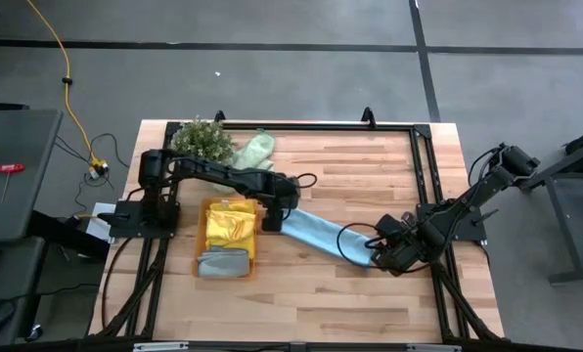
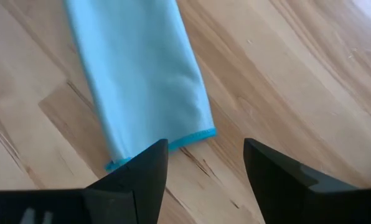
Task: Fold microfiber towels
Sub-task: Fold the blue microfiber towel
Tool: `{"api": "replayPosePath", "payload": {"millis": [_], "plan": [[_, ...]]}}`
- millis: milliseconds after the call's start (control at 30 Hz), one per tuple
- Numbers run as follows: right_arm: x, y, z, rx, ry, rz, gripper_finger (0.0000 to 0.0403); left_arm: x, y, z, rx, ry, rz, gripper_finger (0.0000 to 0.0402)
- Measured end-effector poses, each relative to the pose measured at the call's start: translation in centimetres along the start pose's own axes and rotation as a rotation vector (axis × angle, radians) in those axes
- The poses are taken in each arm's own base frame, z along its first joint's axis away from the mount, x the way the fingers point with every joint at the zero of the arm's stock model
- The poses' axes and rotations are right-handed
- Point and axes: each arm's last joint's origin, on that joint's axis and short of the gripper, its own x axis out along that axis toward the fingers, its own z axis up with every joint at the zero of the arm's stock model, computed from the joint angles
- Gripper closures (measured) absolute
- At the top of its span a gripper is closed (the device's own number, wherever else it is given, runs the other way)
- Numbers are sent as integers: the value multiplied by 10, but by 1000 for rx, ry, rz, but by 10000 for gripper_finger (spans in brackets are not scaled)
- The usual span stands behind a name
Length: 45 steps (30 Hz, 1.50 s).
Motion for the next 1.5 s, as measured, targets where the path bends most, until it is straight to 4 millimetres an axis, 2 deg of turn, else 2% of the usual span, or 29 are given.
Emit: {"api": "replayPosePath", "payload": {"millis": [200, 300, 500, 600, 733, 767, 833, 933, 1033, 1167, 1267, 1500], "plan": [[3, 3, 5, 154, -15, 17, 203, 5, 1, 1, -27, -6, 42, 249], [10, 13, 10, 150, -28, 75, 203, 4, 1, 2, -39, -15, 47, 249], [41, 35, 18, 117, -30, 98, 212, 5, 1, 2, -57, -14, 44, 249], [59, 34, 19, 205, 13, 13, 254, 5, 1, 1, -67, -10, 41, 249], [71, 36, 20, 298, 33, -11, 368, 5, 1, 1, -76, -4, 39, 249], [72, 38, 19, 300, 46, 0, 385, 6, 1, 1, -80, -2, 38, 249], [75, 39, 18, 298, 74, 2, 383, 6, 1, 0, -87, -1, 37, 249], [76, 33, 13, 273, 140, -68, 377, 6, 1, 0, -121, 1, 36, 249], [75, 25, 10, 207, 184, -147, 397, 6, 0, 0, -182, 3, 29, 249], [73, 12, 10, 98, 251, -251, 394, 5, -9, 2, -244, 0, 17, 249], [73, 2, 14, 26, 288, -317, 400, 4, -20, 5, -287, -14, 31, 249], [79, -8, 32, -58, 294, -336, 402, 2, -46, 13, -452, -80, 62, 249]]}}
